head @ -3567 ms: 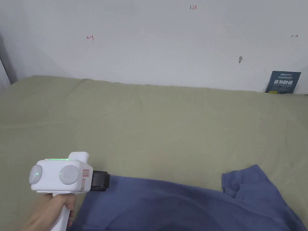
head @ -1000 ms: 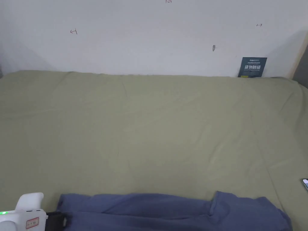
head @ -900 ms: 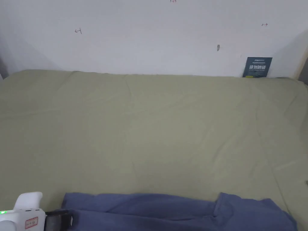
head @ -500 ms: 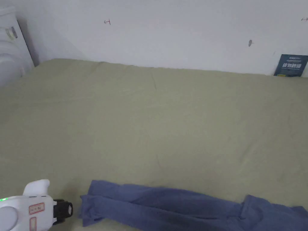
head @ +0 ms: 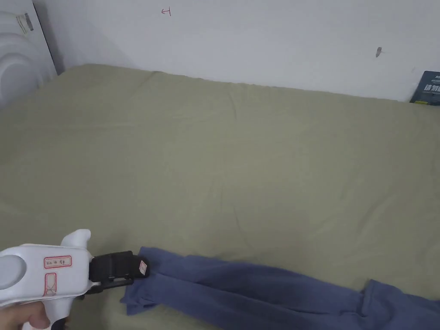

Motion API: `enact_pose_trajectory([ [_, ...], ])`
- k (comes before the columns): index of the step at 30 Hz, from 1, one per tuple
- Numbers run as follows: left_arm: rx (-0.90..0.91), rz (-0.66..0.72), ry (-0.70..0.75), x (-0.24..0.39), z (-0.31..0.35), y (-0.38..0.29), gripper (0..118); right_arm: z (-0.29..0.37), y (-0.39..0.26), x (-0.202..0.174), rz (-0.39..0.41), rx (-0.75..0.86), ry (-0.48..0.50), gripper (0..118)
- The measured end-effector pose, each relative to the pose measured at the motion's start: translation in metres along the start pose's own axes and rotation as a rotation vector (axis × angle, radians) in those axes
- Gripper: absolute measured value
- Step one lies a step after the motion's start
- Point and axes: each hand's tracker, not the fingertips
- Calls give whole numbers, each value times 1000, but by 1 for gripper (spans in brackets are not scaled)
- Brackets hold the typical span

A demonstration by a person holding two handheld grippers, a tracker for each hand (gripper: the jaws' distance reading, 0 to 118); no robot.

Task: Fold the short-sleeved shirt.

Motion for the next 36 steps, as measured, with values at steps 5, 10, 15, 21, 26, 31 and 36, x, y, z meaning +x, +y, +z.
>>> enact_pose_trajectory([
  [5, -99, 31, -62, -18, -36, 36, 116, -1, -2, -4, -7, -23, -7, 0],
  [10, -128, 50, -186, -5, -55, 37, 116, 1, -2, -3, -2, -34, -28, 0],
  [15, -192, 157, -367, -1, -65, 38, 110, 0, -1, -6, -43, -28, -12, 0],
  [21, -180, 112, -238, -9, -80, 30, 6, -6, -7, -12, -49, -41, 12, 0],
  [26, -102, 107, -196, -6, -61, 38, 6, 0, -3, -19, -49, -22, 31, 0],
  [31, -32, 125, -98, 0, -43, 38, 6, 11, 4, -19, -38, 42, 62, 0],
  [36, 27, 163, -34, -15, -1, 50, 6, 17, 14, -14, -32, 74, 60, 0],
])
